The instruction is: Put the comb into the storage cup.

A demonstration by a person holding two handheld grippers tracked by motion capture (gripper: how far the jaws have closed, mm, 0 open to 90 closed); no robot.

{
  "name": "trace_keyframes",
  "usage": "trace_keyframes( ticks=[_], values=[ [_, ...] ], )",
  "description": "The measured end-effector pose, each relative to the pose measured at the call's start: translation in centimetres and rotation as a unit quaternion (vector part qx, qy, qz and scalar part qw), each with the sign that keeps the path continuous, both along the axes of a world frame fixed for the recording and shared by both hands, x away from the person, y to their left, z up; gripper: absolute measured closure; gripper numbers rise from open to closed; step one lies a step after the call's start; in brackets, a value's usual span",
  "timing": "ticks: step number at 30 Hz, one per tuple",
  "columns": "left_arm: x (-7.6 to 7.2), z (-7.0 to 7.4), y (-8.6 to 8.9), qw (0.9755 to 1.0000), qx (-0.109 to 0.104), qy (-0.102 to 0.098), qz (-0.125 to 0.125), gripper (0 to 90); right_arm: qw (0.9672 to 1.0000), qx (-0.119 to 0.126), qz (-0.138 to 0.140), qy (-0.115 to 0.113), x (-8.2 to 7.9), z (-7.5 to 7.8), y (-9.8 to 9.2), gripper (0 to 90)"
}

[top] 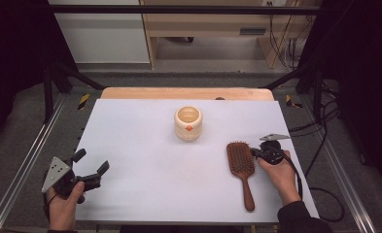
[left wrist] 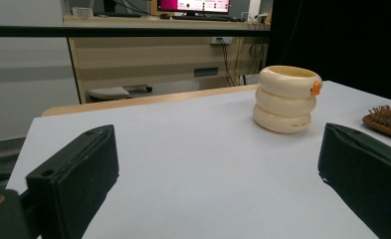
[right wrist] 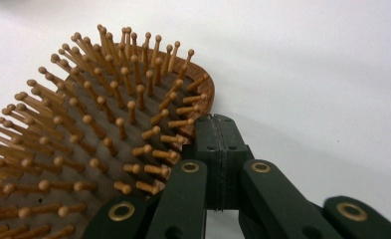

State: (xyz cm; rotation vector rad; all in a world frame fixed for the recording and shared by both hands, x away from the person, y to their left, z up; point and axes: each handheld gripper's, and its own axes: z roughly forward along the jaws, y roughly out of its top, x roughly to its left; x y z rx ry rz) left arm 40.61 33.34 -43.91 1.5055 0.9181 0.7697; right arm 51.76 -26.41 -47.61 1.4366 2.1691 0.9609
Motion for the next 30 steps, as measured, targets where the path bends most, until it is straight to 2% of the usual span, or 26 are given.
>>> trace_keyframes(
  ticks=[5,19,30],
  values=[
    [0.0,0.0,0.1,1.0000,-0.001,0.001,0.001,2.5,1.0000,-0.001,0.006,0.001,0.6,0.5,0.4,90.0],
    [0.0,0.0,0.0,1.0000,-0.001,-0.001,-0.002,2.5,0.9993,-0.007,0.036,0.011,1.6,0.6,1.9,90.0],
    [0.0,0.0,-0.1,1.0000,-0.001,-0.001,-0.002,2.5,0.9992,-0.004,0.039,0.009,1.7,0.5,2.0,90.0]
  ],
)
